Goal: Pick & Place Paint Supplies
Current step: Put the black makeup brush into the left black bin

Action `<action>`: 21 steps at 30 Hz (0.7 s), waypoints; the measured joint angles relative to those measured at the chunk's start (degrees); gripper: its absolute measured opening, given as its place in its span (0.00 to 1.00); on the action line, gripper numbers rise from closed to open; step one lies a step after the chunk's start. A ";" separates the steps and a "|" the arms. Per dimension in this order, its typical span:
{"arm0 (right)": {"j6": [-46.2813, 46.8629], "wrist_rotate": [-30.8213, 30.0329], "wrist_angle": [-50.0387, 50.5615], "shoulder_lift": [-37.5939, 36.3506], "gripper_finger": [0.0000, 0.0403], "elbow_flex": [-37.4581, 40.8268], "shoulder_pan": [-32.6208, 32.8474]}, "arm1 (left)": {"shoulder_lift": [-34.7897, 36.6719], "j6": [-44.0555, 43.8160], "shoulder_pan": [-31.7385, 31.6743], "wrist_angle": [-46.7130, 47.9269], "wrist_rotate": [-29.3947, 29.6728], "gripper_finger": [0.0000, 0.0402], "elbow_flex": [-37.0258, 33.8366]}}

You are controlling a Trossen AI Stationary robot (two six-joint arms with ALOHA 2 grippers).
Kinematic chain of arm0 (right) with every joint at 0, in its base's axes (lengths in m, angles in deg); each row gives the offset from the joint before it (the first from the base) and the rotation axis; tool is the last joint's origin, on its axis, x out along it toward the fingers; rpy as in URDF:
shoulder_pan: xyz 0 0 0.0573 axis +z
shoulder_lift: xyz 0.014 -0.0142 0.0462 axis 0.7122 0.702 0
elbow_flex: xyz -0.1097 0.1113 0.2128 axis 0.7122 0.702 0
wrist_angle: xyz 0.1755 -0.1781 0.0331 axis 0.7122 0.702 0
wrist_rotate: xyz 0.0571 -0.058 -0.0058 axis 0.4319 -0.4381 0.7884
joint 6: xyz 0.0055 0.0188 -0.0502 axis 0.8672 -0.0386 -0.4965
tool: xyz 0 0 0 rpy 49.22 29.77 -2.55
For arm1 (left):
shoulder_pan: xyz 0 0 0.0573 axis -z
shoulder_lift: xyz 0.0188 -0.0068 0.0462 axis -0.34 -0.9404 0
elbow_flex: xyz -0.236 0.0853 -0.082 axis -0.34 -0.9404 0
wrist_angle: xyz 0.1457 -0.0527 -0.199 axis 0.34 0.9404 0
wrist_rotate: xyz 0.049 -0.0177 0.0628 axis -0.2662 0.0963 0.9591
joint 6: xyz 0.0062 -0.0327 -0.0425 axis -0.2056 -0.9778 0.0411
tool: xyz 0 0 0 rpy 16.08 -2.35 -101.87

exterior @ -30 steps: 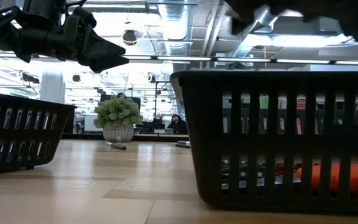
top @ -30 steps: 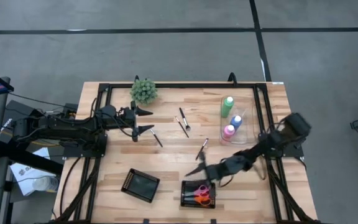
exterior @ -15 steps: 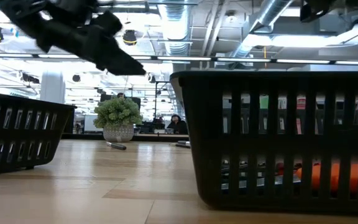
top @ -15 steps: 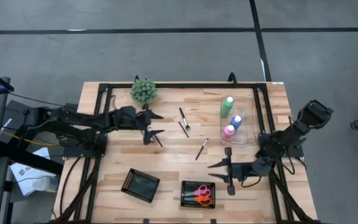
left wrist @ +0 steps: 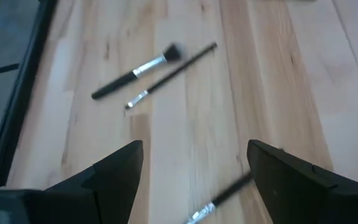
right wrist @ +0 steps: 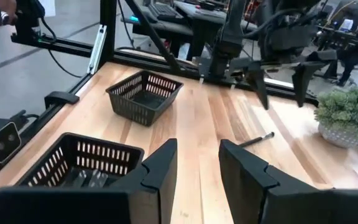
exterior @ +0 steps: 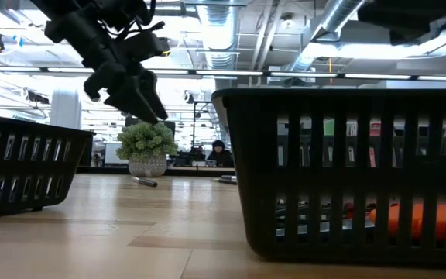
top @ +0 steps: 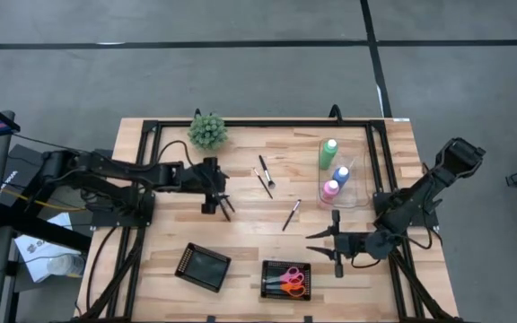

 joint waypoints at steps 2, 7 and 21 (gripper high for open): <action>-0.26 -0.02 -0.15 0.00 0.27 0.00 0.29 | -0.59 1.20 1.07 1.86 0.43 0.70 0.23; -1.96 -0.02 -0.19 -0.82 0.27 0.00 0.22 | -2.81 6.38 2.87 6.82 0.49 0.70 0.49; -8.23 -0.02 0.36 -6.21 0.27 0.00 0.14 | -15.27 14.08 2.75 4.84 0.86 0.65 0.46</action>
